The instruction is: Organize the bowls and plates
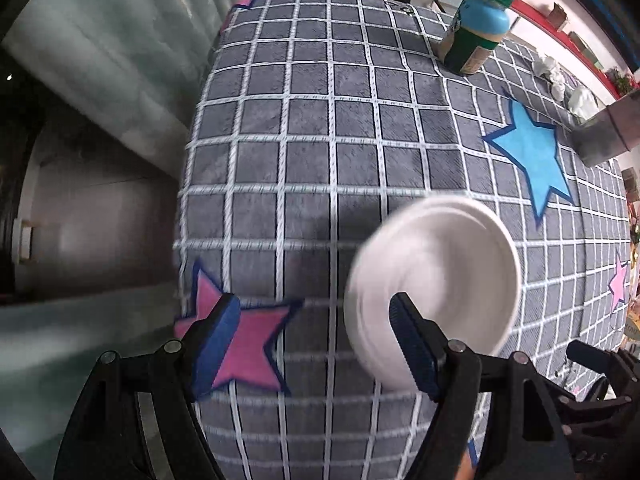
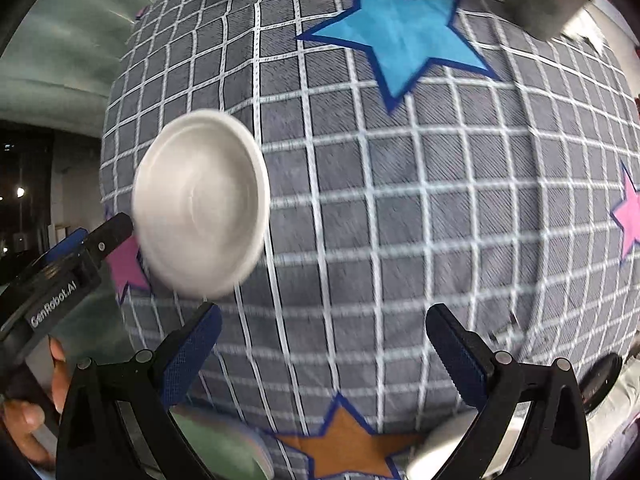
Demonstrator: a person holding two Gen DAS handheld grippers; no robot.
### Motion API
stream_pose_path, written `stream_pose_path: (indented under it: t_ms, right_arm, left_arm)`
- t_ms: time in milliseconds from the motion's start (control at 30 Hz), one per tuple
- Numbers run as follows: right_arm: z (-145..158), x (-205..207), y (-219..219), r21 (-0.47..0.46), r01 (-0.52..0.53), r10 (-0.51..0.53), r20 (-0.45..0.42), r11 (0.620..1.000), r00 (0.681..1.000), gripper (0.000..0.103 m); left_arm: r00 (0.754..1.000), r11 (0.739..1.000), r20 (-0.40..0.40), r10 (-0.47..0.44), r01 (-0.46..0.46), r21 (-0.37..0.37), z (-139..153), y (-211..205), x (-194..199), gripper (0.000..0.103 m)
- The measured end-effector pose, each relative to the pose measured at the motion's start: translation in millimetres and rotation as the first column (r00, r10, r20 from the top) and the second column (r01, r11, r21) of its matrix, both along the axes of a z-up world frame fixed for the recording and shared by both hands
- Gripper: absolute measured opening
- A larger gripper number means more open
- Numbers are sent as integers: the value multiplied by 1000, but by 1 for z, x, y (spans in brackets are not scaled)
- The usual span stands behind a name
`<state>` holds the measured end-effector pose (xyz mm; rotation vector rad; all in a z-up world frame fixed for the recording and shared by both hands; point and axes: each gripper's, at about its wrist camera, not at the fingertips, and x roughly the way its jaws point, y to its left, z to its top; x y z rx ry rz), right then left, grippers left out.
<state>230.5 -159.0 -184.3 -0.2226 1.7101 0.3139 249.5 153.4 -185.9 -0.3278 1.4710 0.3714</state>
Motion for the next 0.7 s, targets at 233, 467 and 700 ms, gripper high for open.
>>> stream_pose_path:
  t_ms: [233,467,700]
  right_arm:
    - [-31,22,18,-38,22,-22,-7,999,1000,103]
    - [-44,29,36,-22,8,-7,10,1000,1000,60]
    - [-53,25,40,51,26,-25,-33,998,999,23]
  left_arm:
    - [997,998,-38,-65,63,-30,-31,6,18,80]
    - [993,992,-62,-102,96,-87,-50,-5,29,56]
    - [982,976,-44,-182,175,-129,-57,-45,34,31]
